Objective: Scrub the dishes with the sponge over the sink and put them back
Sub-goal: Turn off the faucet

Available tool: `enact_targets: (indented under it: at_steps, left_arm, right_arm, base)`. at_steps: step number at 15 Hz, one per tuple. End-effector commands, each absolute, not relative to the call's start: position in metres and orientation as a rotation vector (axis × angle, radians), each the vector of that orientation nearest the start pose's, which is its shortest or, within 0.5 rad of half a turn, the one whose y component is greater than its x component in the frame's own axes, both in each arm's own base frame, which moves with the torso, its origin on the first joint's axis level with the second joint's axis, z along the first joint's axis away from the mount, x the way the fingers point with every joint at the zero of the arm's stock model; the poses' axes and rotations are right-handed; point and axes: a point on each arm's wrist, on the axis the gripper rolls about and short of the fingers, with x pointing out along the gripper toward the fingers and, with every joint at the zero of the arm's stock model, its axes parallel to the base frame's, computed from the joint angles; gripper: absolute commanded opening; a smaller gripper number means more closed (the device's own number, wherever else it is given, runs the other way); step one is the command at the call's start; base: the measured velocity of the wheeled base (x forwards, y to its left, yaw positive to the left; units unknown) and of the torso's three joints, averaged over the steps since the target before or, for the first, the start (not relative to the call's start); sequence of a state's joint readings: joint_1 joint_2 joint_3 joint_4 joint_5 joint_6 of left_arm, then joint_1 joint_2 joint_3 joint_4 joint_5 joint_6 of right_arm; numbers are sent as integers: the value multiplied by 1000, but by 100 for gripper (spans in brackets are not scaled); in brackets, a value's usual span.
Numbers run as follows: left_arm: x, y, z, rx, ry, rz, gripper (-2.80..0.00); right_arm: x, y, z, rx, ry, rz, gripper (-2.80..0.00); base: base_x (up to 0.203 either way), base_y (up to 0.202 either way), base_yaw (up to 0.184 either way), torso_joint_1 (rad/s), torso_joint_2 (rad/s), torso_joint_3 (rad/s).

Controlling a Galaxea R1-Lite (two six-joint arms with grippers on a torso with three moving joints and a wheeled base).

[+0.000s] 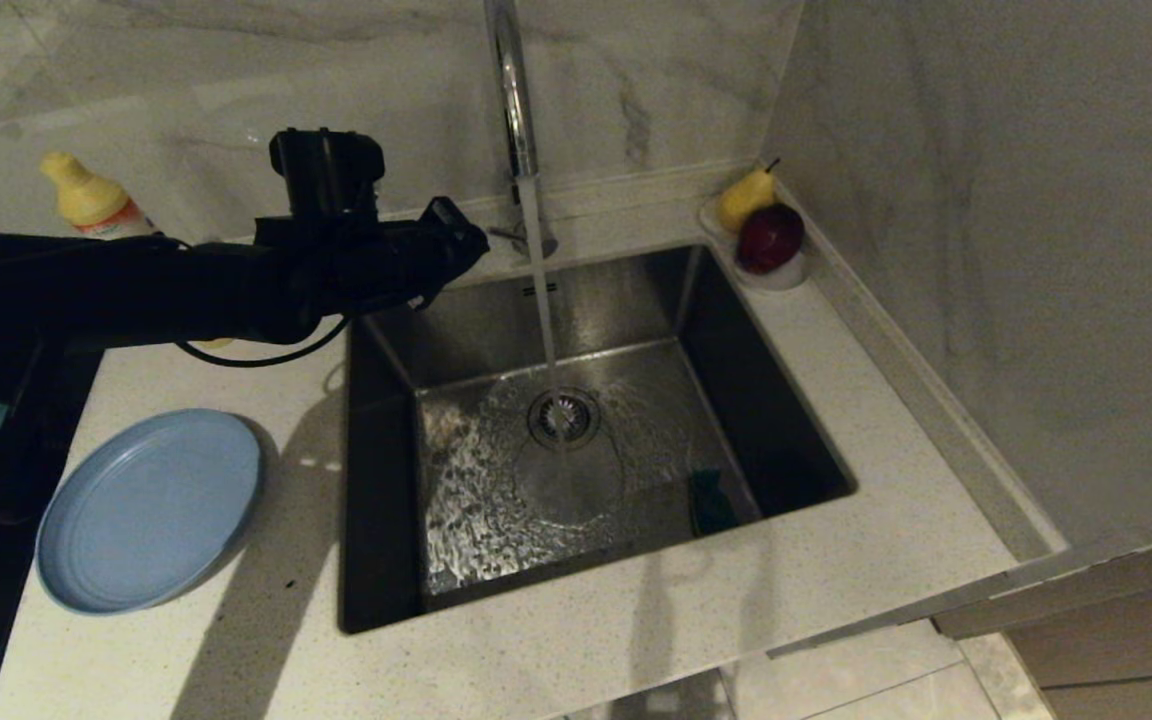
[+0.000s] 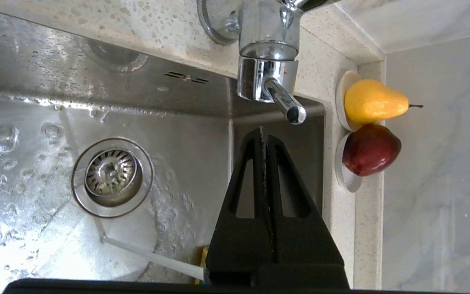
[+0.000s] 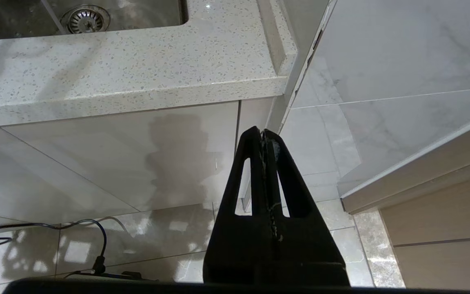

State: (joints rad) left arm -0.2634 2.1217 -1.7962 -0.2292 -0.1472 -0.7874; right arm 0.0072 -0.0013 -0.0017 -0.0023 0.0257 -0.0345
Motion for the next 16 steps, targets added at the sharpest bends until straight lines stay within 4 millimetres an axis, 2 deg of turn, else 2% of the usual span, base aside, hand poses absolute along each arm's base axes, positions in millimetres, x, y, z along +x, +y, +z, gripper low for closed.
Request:
enact_targets:
  at_steps: [1, 5, 16]
  left_arm:
    - [428, -119, 266, -774, 250, -358, -280]
    - [421, -128, 271, -772, 264, -418, -280]
    - [431, -132, 260, -769, 277, -406, -280]
  right_arm:
    - [-23, 0, 76, -35, -8, 34, -280]
    - [-23, 0, 76, -35, -8, 34, -280]
    - [-23, 0, 76, -35, -8, 34, -280]
  base:
    - [0, 0, 0, 0, 0, 0]
    - [0, 0, 0, 0, 0, 0]
    - [0, 0, 0, 0, 0, 0]
